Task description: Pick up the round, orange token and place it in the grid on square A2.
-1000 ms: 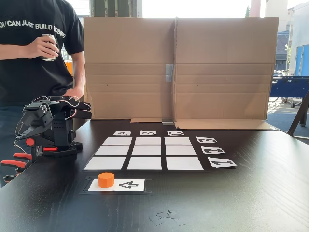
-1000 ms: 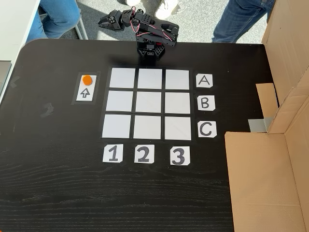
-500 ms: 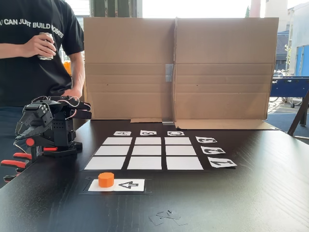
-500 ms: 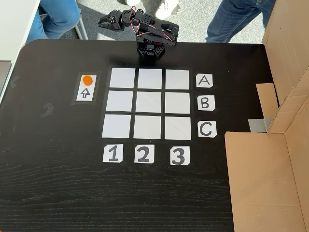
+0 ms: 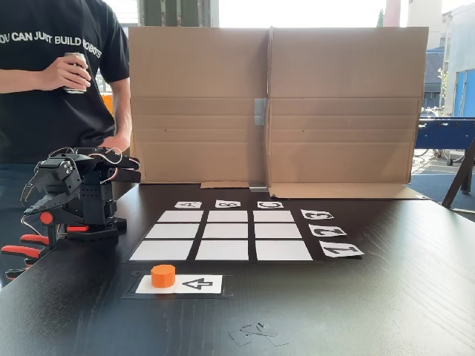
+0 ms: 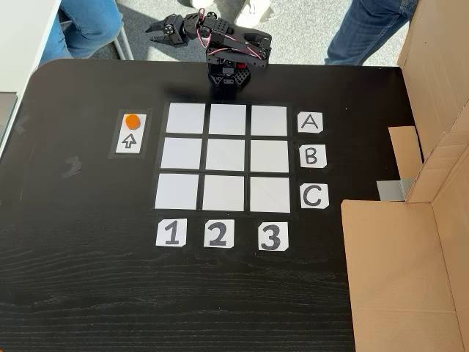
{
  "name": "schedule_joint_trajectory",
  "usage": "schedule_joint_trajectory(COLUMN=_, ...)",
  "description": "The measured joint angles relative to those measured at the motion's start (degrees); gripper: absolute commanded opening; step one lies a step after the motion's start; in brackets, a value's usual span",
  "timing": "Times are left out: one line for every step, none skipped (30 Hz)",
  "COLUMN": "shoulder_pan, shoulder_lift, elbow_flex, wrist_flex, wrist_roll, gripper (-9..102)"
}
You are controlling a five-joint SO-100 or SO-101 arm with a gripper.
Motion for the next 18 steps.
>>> schedule_joint_trajectory(shoulder_pan=-0.09, shoulder_lift=-2.55, elbow_flex=-1.85, wrist_flex=0.0, wrist_roll=0.0, gripper=11)
schedule_joint_trajectory(shoulder_pan=-0.62, shoulder_lift=-4.92, elbow_flex=-3.52, wrist_flex=0.0, wrist_roll=0.0, gripper=11)
schedule_joint_trajectory(shoulder_pan=-1.23, shoulder_lift=-7.91, elbow_flex=-5.27, wrist_flex=0.0, wrist_roll=0.0, gripper=11)
schedule_joint_trajectory(shoulder_pan=-1.49, shoulder_lift=-10.72, elbow_flex=-7.21, wrist_flex=0.0, wrist_roll=0.0, gripper=12)
schedule_joint_trajectory(shoulder_pan=-2.02, shoulder_lift=-13.36, elbow_flex=-9.23, wrist_flex=0.0, wrist_roll=0.0, gripper=12)
schedule_joint_trajectory(shoulder_pan=-2.64, shoulder_lift=-16.08, elbow_flex=-11.16, wrist_flex=0.0, wrist_roll=0.0, gripper=13)
schedule_joint_trajectory(shoulder_pan=-2.99, shoulder_lift=-18.98, elbow_flex=-13.27, wrist_flex=0.0, wrist_roll=0.0, gripper=15)
schedule_joint_trajectory(shoulder_pan=-3.52, shoulder_lift=-21.8, elbow_flex=-15.38, wrist_flex=0.0, wrist_roll=0.0, gripper=16)
schedule_joint_trajectory(shoulder_pan=-4.13, shoulder_lift=-24.79, elbow_flex=-17.75, wrist_flex=0.35, wrist_roll=0.0, gripper=17)
schedule_joint_trajectory(shoulder_pan=-4.75, shoulder_lift=-27.86, elbow_flex=-20.3, wrist_flex=0.88, wrist_roll=0.0, gripper=17)
schedule_joint_trajectory(shoulder_pan=-5.27, shoulder_lift=-30.76, elbow_flex=-22.85, wrist_flex=1.67, wrist_roll=0.0, gripper=18)
schedule_joint_trajectory(shoulder_pan=-5.71, shoulder_lift=-33.57, elbow_flex=-25.4, wrist_flex=2.72, wrist_roll=0.0, gripper=20)
schedule_joint_trajectory(shoulder_pan=-5.98, shoulder_lift=-36.47, elbow_flex=-28.21, wrist_flex=4.04, wrist_roll=0.0, gripper=20)
schedule_joint_trajectory(shoulder_pan=-6.33, shoulder_lift=-39.38, elbow_flex=-31.38, wrist_flex=5.8, wrist_roll=0.0, gripper=21)
schedule_joint_trajectory(shoulder_pan=-6.77, shoulder_lift=-42.1, elbow_flex=-34.37, wrist_flex=7.73, wrist_roll=0.0, gripper=22)
schedule_joint_trajectory(shoulder_pan=-7.03, shoulder_lift=-44.82, elbow_flex=-37.71, wrist_flex=9.93, wrist_roll=0.0, gripper=24)
schedule_joint_trajectory(shoulder_pan=-7.21, shoulder_lift=-47.55, elbow_flex=-41.13, wrist_flex=12.3, wrist_roll=0.0, gripper=26)
schedule_joint_trajectory(shoulder_pan=-7.47, shoulder_lift=-50.27, elbow_flex=-44.91, wrist_flex=14.85, wrist_roll=0.0, gripper=27)
